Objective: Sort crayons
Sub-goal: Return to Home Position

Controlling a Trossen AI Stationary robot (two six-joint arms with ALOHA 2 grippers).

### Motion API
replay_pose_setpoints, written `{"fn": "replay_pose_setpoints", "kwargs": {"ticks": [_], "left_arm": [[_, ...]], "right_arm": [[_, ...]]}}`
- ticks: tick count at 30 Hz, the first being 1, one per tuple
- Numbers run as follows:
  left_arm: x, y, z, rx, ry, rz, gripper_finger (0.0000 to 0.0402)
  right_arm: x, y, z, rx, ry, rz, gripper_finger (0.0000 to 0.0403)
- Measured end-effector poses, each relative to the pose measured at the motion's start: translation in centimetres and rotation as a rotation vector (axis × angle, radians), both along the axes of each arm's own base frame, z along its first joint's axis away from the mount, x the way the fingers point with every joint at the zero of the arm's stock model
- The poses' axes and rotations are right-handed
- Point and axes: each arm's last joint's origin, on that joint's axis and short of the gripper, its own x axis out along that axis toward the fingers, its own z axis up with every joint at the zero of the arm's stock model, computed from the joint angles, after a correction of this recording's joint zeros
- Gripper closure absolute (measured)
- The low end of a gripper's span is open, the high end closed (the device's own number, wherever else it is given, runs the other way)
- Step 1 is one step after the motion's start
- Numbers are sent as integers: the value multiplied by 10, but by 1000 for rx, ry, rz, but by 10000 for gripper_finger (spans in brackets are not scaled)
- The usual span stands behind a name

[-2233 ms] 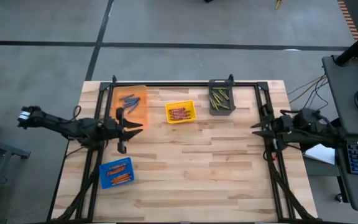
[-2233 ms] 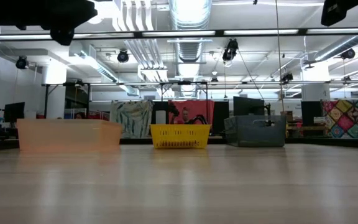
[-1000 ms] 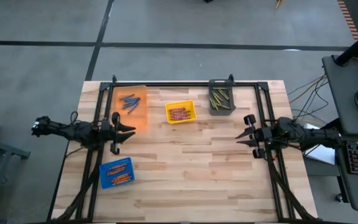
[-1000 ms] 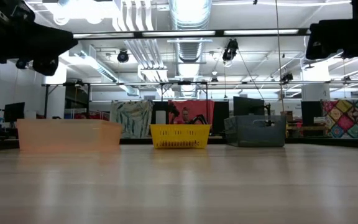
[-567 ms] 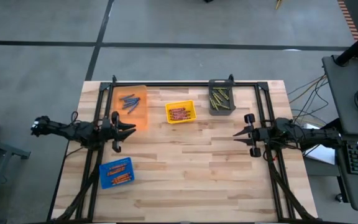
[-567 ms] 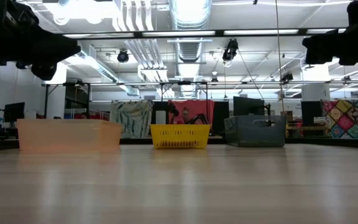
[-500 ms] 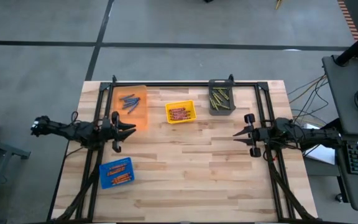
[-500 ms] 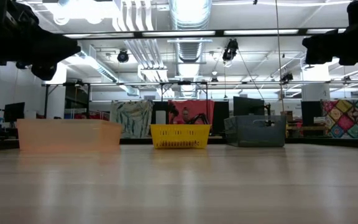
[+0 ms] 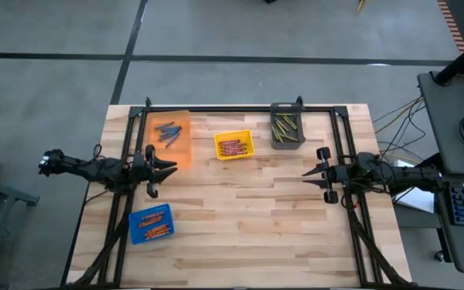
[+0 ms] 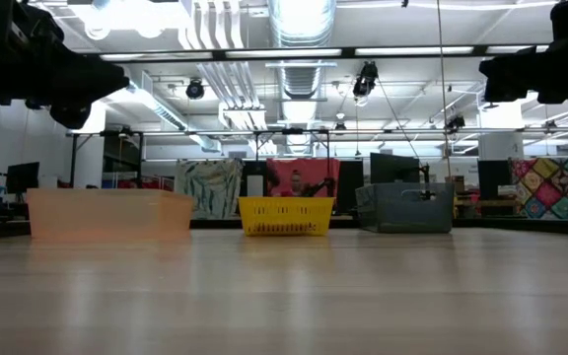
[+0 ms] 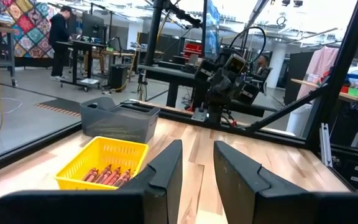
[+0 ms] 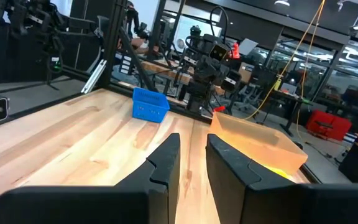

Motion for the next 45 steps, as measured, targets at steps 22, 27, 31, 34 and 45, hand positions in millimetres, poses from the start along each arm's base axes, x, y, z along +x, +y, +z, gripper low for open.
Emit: {"fn": "replay_pose_setpoints", "kwargs": {"ticks": [22, 27, 31, 34, 45], "left_arm": [[3, -1, -3, 12, 47, -1, 327], [4, -1, -4, 15, 58, -1, 327], [5, -1, -5, 17, 67, -1, 327], [5, -1, -6, 19, 74, -1, 327], [7, -2, -8, 25, 101, -1, 327]], "right_arm": [[0, 0, 0, 0, 2, 1, 332], [0, 0, 0, 0, 2, 1, 324], [0, 0, 0, 0, 2, 1, 321], [0, 0, 0, 0, 2, 1, 323], [0, 0, 0, 0, 2, 1, 333]]}}
